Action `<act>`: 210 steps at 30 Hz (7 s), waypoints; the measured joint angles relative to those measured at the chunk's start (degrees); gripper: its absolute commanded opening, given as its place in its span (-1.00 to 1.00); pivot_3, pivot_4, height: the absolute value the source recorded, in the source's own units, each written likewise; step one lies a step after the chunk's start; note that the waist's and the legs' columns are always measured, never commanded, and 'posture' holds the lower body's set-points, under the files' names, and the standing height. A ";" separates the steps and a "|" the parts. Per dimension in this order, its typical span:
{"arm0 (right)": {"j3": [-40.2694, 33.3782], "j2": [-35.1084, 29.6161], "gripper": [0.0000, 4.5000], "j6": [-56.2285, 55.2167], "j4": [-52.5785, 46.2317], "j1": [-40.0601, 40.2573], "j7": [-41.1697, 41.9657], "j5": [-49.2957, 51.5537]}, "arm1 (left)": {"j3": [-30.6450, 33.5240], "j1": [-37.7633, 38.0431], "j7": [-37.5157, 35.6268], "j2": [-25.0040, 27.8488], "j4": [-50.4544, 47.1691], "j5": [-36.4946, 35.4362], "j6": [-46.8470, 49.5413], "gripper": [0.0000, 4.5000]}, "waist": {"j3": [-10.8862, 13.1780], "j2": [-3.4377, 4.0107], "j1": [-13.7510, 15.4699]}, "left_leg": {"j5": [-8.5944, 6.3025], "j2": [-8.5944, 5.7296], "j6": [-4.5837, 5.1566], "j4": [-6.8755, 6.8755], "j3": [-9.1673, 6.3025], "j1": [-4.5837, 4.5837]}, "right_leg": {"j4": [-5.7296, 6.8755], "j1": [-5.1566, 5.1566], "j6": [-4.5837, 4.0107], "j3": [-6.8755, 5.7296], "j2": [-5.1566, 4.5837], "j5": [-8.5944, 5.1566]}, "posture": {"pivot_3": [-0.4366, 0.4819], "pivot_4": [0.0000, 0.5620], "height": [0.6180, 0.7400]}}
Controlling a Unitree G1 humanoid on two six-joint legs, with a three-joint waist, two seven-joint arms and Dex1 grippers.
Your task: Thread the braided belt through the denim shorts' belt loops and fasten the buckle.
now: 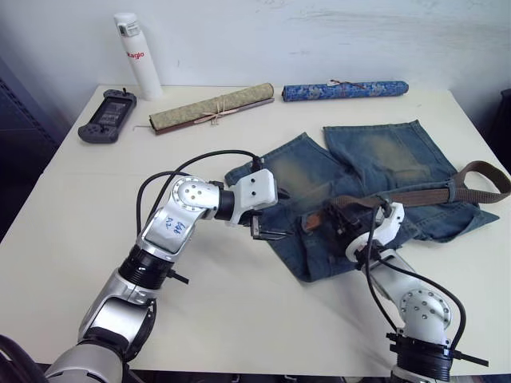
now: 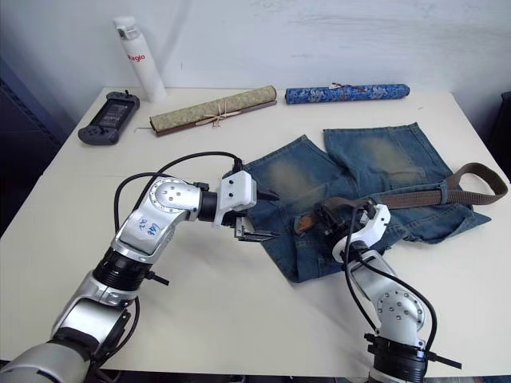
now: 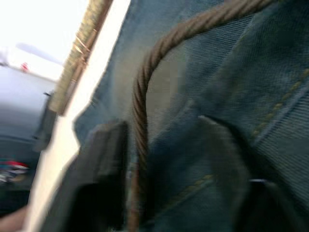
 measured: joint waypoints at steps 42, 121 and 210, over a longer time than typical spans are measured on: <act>2.52 -1.83 -0.98 -8.81 -2.23 2.44 0.53 -3.90 | -0.36 0.00 -0.15 0.33 0.06 0.29 -0.94 1.00 | 0.03 0.05 0.38 | 0.01 -0.01 0.02 0.00 0.00 -0.05 | 0.27 -0.05 0.00 0.01 0.01 0.00 | -0.05 -0.47 0.11; 1.27 -52.41 0.23 18.18 -22.46 2.20 40.93 -16.55 | -3.64 2.62 -1.12 0.30 8.69 9.01 -21.46 1.00 | 0.34 0.02 1.72 | 0.04 -0.02 0.04 0.07 -0.14 -0.06 | -0.16 0.14 0.01 -0.25 -0.02 0.01 | -0.05 -0.47 0.11; 20.06 -46.12 -1.00 14.66 -15.45 2.59 46.60 -50.65 | -4.29 5.85 6.75 0.92 7.76 19.73 -26.14 -0.97 | 0.11 -0.34 1.32 | 0.07 -0.04 -0.04 0.12 -0.21 0.20 | -0.12 0.38 0.01 -0.28 -0.03 0.01 | -0.05 -0.47 0.11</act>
